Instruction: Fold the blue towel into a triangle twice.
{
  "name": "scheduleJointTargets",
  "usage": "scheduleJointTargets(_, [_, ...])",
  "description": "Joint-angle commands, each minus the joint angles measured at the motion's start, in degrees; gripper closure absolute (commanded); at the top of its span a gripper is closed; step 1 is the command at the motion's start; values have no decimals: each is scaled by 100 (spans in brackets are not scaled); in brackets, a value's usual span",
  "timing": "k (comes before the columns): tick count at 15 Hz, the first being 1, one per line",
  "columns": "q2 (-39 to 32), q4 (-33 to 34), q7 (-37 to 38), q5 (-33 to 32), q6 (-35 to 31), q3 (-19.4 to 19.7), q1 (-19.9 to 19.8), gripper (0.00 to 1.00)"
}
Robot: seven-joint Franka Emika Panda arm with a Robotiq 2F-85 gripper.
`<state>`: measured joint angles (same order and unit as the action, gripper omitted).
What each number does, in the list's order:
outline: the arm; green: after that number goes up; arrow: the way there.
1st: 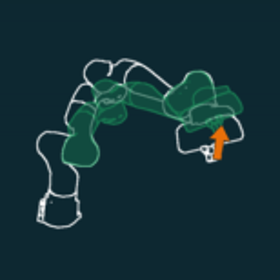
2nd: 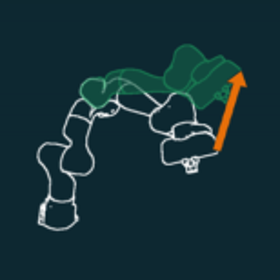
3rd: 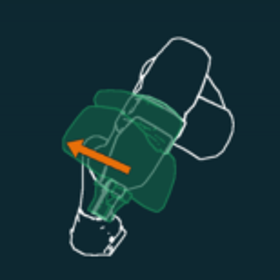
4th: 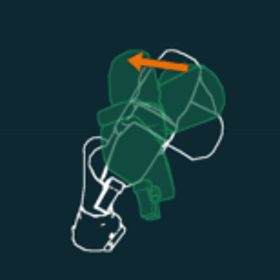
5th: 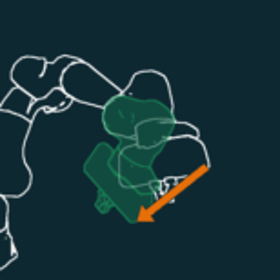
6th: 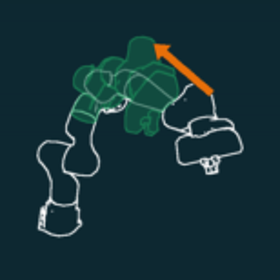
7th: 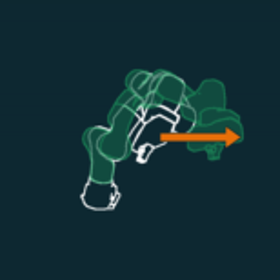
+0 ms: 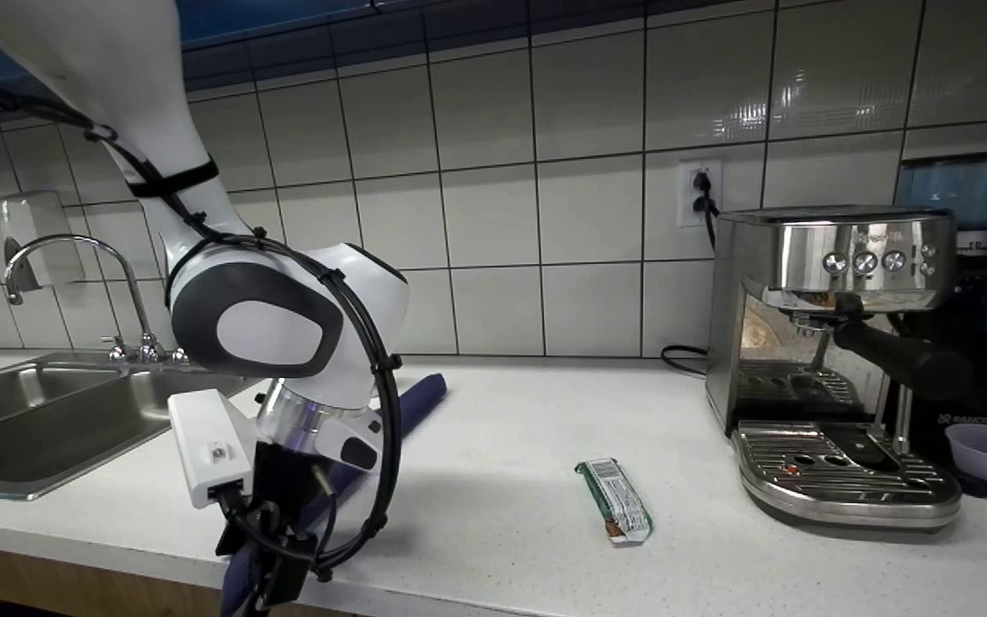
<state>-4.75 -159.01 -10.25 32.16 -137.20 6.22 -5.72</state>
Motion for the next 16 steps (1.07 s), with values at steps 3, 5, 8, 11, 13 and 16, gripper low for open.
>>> scheduleJointTargets(3, [-169, 2, -920, 630, -103, -55, -194, 0])
scheduleJointTargets(5, [-170, 2, -1110, 765, -57, -52, -214, 0])
scheduleJointTargets(8, [-157, 2, -1268, 851, -48, -39, -226, 11])
scheduleJointTargets(11, [-129, 6, -1408, 924, -10, -19, -232, 42])
scheduleJointTargets(13, [-56, -41, -1402, 892, -2, 2, -234, 56])
scheduleJointTargets(16, [36, -36, -1272, 715, 57, 36, -234, 81])
